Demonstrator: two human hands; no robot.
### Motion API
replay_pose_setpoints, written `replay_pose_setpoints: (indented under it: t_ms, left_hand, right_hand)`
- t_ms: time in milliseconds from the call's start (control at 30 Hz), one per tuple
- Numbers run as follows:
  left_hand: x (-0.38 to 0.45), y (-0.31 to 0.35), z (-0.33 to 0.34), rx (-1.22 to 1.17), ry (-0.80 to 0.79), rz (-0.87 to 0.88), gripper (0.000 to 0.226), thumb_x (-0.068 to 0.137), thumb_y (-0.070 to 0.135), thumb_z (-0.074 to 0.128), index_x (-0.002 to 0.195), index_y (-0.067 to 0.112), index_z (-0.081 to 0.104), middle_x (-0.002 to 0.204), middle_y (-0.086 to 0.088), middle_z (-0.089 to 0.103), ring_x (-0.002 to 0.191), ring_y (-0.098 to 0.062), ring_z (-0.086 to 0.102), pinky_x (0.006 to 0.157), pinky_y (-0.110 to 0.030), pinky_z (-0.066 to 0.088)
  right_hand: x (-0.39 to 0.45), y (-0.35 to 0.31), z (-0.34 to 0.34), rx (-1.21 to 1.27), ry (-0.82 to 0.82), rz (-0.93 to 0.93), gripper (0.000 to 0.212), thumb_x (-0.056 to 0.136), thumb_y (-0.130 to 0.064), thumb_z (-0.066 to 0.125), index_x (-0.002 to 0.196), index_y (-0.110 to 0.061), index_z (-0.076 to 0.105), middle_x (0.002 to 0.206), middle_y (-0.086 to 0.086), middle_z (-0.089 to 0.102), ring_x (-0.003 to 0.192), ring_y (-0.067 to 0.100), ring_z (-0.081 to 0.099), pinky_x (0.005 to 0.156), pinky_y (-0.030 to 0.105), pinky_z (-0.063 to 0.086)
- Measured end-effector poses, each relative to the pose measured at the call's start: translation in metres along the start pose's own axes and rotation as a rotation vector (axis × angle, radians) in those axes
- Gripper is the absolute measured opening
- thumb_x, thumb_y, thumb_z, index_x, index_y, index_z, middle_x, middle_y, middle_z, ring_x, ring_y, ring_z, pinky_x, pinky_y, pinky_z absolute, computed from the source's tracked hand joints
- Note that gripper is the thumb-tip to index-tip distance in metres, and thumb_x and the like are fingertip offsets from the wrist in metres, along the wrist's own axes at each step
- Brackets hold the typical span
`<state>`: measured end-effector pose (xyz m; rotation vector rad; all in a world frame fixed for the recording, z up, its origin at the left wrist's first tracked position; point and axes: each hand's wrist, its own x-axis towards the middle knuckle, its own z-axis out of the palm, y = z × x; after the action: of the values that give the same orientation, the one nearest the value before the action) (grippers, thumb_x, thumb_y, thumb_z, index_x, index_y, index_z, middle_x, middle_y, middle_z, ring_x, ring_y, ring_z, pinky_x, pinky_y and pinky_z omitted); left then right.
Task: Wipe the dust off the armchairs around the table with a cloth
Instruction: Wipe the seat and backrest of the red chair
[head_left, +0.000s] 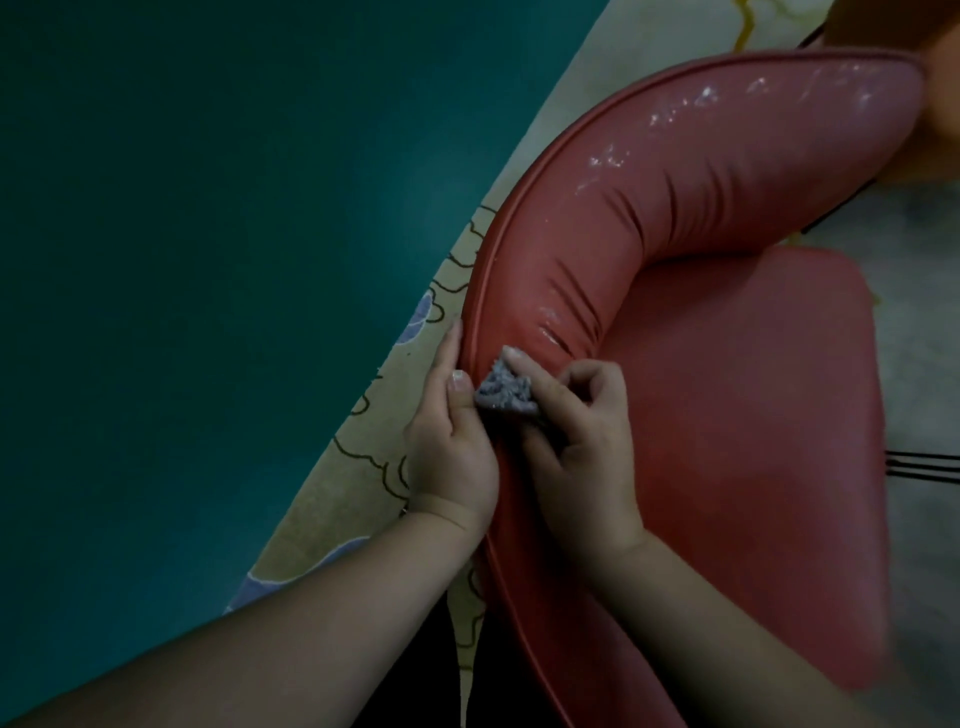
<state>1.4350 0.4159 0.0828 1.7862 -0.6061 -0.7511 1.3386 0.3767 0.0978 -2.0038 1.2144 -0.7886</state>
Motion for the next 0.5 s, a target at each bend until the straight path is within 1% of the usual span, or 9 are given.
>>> replay_pose_setpoints:
  t_ms: [33, 100, 167, 233, 333, 433, 500]
  left_hand:
    - [0.001, 0.000, 0.001, -0.001, 0.002, 0.004, 0.046, 0.097, 0.028, 0.029, 0.140, 0.028, 0.043, 0.124, 0.034, 0.040, 0.109, 0.031, 0.036, 0.089, 0.005, 0.026]
    - [0.001, 0.001, 0.002, -0.012, 0.002, 0.013, 0.046, 0.097, 0.026, 0.030, 0.141, 0.025, 0.043, 0.124, 0.035, 0.041, 0.111, 0.030, 0.037, 0.091, 0.004, 0.026]
    - [0.001, 0.001, 0.002, -0.012, -0.003, 0.008, 0.046, 0.097, 0.024, 0.030, 0.141, 0.023, 0.043, 0.123, 0.035, 0.041, 0.111, 0.030, 0.036, 0.092, 0.004, 0.026]
    - [0.002, 0.001, 0.001, -0.005, -0.001, 0.007, 0.046, 0.097, 0.025, 0.030, 0.141, 0.023, 0.043, 0.123, 0.034, 0.040, 0.108, 0.032, 0.035, 0.092, 0.004, 0.025]
    - [0.002, 0.002, 0.001, 0.015, -0.001, 0.014, 0.047, 0.096, 0.028, 0.029, 0.141, 0.025, 0.043, 0.127, 0.029, 0.040, 0.107, 0.033, 0.034, 0.091, 0.004, 0.024]
    - [0.001, 0.001, 0.001, 0.056, 0.016, 0.012, 0.046, 0.097, 0.028, 0.030, 0.141, 0.027, 0.043, 0.127, 0.026, 0.042, 0.105, 0.033, 0.034, 0.090, 0.005, 0.024]
    - [0.002, 0.002, 0.002, 0.077, 0.021, 0.007, 0.042, 0.101, 0.025, 0.032, 0.142, 0.027, 0.043, 0.128, 0.023, 0.042, 0.109, 0.028, 0.035, 0.090, 0.006, 0.023]
  right_hand:
    - [0.010, -0.002, 0.003, -0.016, 0.027, -0.005, 0.054, 0.079, -0.005, 0.064, 0.129, -0.024, 0.056, 0.097, 0.006, 0.041, 0.090, 0.019, 0.047, 0.087, 0.033, 0.046]
    - [0.029, -0.001, 0.009, -0.006, 0.101, 0.008, 0.052, 0.080, -0.002, 0.067, 0.128, -0.020, 0.058, 0.095, 0.006, 0.040, 0.089, 0.015, 0.045, 0.087, 0.024, 0.043]
    - [0.028, 0.000, 0.010, 0.025, 0.114, 0.051, 0.056, 0.080, 0.001, 0.068, 0.130, -0.021, 0.054, 0.095, 0.005, 0.040, 0.088, 0.010, 0.042, 0.088, 0.016, 0.040]
    - [0.006, 0.002, 0.003, 0.037, 0.059, 0.047, 0.060, 0.079, 0.002, 0.067, 0.131, -0.024, 0.052, 0.097, 0.003, 0.040, 0.089, 0.008, 0.043, 0.089, 0.016, 0.040]
    - [-0.027, 0.004, -0.009, 0.033, -0.036, 0.005, 0.060, 0.077, -0.003, 0.064, 0.131, -0.027, 0.052, 0.098, 0.003, 0.041, 0.091, 0.009, 0.045, 0.089, 0.019, 0.041]
    - [-0.018, 0.008, -0.006, 0.039, -0.013, 0.020, 0.057, 0.079, -0.006, 0.064, 0.131, -0.027, 0.053, 0.097, 0.003, 0.041, 0.089, 0.008, 0.044, 0.088, 0.017, 0.040]
    - [0.002, 0.008, 0.000, 0.043, 0.052, 0.040, 0.055, 0.082, -0.006, 0.068, 0.131, -0.024, 0.053, 0.096, 0.004, 0.041, 0.088, 0.010, 0.043, 0.086, 0.016, 0.040]
